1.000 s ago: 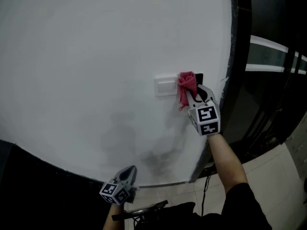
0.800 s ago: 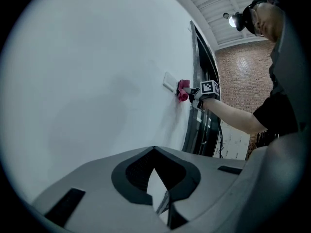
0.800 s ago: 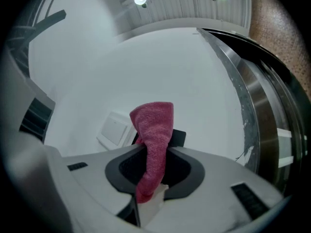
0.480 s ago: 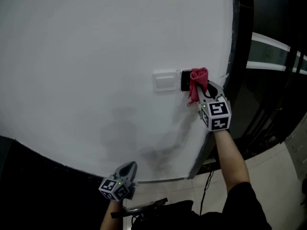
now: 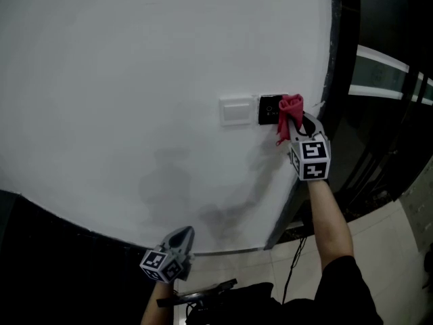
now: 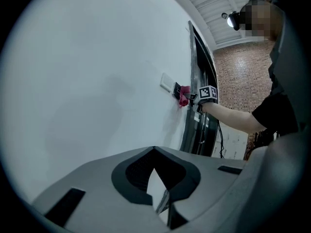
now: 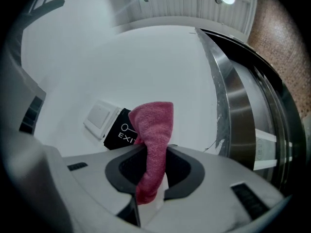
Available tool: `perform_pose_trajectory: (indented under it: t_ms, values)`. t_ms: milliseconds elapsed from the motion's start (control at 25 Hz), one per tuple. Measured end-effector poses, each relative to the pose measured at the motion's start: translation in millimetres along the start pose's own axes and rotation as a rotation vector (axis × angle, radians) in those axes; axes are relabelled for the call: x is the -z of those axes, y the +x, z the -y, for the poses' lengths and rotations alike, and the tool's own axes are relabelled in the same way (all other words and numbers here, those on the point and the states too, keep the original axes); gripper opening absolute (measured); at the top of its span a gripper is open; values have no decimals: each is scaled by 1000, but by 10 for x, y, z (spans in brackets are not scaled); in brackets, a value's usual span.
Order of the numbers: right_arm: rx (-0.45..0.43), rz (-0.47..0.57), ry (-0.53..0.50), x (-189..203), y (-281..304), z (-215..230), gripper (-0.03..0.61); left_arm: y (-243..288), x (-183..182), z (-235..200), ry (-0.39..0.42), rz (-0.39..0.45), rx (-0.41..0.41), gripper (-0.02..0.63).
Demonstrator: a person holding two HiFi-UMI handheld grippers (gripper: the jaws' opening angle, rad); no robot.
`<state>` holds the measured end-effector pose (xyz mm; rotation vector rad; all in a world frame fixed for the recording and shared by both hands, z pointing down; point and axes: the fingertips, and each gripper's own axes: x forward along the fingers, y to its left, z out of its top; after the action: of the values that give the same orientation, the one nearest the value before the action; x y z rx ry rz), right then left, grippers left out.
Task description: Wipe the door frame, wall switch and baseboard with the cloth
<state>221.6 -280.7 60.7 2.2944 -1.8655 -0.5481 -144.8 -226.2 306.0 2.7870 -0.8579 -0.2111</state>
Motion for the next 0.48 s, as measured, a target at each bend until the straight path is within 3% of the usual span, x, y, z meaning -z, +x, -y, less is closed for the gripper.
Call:
perform_pose_trajectory:
  t_ms: [240,480]
  values:
    - [52,28,24,72,-227,117,83,-103,-92,-115,21,30,-16,-9]
    - [-13,106,121,297,-727,-173,83,-188,-207,-174,32,51,-22,-9]
